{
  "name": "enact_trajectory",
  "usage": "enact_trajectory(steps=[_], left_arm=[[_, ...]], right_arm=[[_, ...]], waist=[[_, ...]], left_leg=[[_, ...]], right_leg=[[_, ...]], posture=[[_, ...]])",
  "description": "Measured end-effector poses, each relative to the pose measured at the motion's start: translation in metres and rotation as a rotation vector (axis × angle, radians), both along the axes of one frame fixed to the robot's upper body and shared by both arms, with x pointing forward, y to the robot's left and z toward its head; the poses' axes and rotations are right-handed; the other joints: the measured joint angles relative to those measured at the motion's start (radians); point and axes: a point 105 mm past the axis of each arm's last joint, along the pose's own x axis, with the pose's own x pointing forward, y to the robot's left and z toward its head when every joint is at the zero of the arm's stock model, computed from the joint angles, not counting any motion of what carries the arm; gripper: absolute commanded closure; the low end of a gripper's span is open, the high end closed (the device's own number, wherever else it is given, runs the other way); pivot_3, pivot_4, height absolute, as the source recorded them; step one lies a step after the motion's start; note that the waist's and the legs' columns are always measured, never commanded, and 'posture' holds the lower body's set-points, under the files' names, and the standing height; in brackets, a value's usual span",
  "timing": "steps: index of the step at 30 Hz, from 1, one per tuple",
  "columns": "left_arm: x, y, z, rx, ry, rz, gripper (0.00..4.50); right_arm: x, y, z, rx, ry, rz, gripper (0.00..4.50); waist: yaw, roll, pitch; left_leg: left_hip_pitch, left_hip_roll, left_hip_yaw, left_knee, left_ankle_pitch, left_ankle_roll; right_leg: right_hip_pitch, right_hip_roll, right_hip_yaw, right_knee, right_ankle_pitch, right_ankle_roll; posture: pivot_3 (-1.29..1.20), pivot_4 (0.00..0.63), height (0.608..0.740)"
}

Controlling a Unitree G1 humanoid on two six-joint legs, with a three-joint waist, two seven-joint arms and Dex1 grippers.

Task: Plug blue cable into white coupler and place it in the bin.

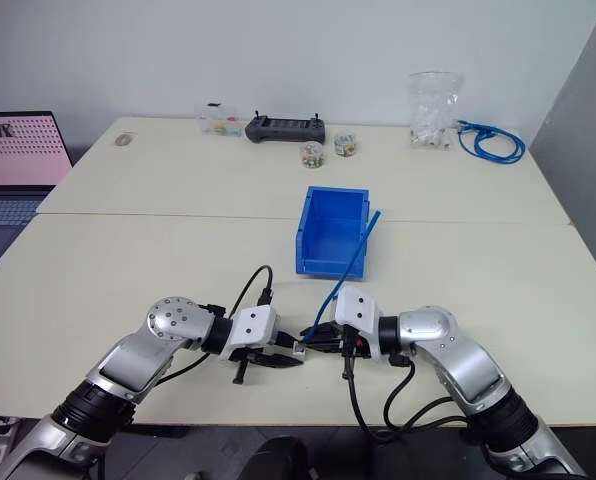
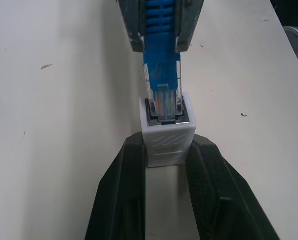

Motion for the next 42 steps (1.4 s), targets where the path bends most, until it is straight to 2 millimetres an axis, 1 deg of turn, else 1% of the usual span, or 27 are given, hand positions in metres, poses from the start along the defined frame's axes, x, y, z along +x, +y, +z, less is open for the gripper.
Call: enact_trajectory(steps=[3,9,17,23,27,31,36,37,38,42], left_arm=[[0.000,0.000,0.000,0.001,0.000,0.001,3.69],[0.000,0.001,-0.001,0.005,-0.002,0.001,3.70],[0.000,0.001,-0.001,0.008,-0.002,0.002,3.70],[-0.001,0.000,-0.001,0.018,-0.003,0.004,3.70],[-0.001,0.000,-0.002,0.022,-0.002,0.002,3.70],[-0.001,0.000,-0.003,0.029,0.002,0.006,3.70],[0.000,-0.001,-0.004,0.028,0.000,0.018,3.70],[0.001,-0.002,-0.004,0.023,0.001,0.024,3.00],[0.001,-0.002,-0.005,0.016,0.002,0.034,2.90],[0.001,0.000,-0.004,-0.035,0.010,0.107,2.08]], right_arm=[[0.001,0.002,0.001,-0.019,-0.016,0.025,4.44],[0.004,0.013,0.002,-0.062,-0.044,0.092,4.44],[0.005,0.018,0.003,-0.118,-0.048,0.163,4.45],[0.004,0.017,0.002,-0.130,-0.051,0.175,4.45],[0.002,0.015,-0.007,-0.138,-0.042,0.172,4.45],[0.002,0.014,-0.010,-0.133,-0.032,0.171,4.45],[0.004,0.013,-0.010,-0.109,-0.022,0.153,4.45],[0.004,0.013,-0.009,-0.091,-0.012,0.140,4.45],[0.005,0.012,-0.009,-0.078,0.001,0.128,4.45],[0.007,0.011,-0.004,-0.037,0.036,0.066,4.45]], waist=[[0.000,0.000,0.000],[-0.002,0.000,-0.001],[-0.003,0.001,-0.001],[-0.003,0.001,-0.002],[-0.003,0.002,-0.008],[-0.003,0.003,-0.016],[-0.003,0.005,-0.021],[-0.003,0.005,-0.021],[-0.002,0.005,-0.020],[-0.003,0.005,-0.020]], left_leg=[[0.000,0.000,0.000,0.000,0.000,0.000],[0.001,0.000,0.000,0.000,0.000,0.000],[0.001,0.000,0.000,0.000,0.000,0.000],[0.002,0.000,0.000,0.000,0.000,0.000],[0.003,0.000,0.001,0.000,0.000,0.000],[0.004,0.000,0.001,-0.001,0.000,0.000],[0.006,0.000,0.001,-0.001,0.000,0.000],[0.006,0.000,0.001,-0.001,0.000,0.000],[0.006,-0.001,0.001,-0.001,0.000,0.000],[0.004,0.000,0.001,-0.001,0.000,0.000]], right_leg=[[0.000,0.000,0.000,0.000,0.000,0.000],[0.000,0.000,0.000,0.001,0.000,0.000],[0.001,0.000,0.000,0.001,0.000,-0.001],[0.001,0.000,0.000,0.001,0.000,-0.001],[0.002,0.000,0.001,0.001,0.000,0.000],[0.003,0.000,0.001,0.001,0.000,0.000],[0.005,0.000,0.001,0.001,0.000,0.000],[0.005,0.000,0.001,0.001,0.000,0.000],[0.005,0.000,0.001,0.001,0.000,0.000],[0.002,0.000,0.001,0.002,0.000,0.000]], posture=[[0.00,0.150,0.740],[0.00,0.150,0.740],[0.00,0.150,0.740],[0.00,0.150,0.740],[0.00,0.150,0.740],[0.00,0.150,0.740],[0.00,0.150,0.740],[0.00,0.150,0.740],[0.00,0.150,0.740],[0.00,0.150,0.740]])
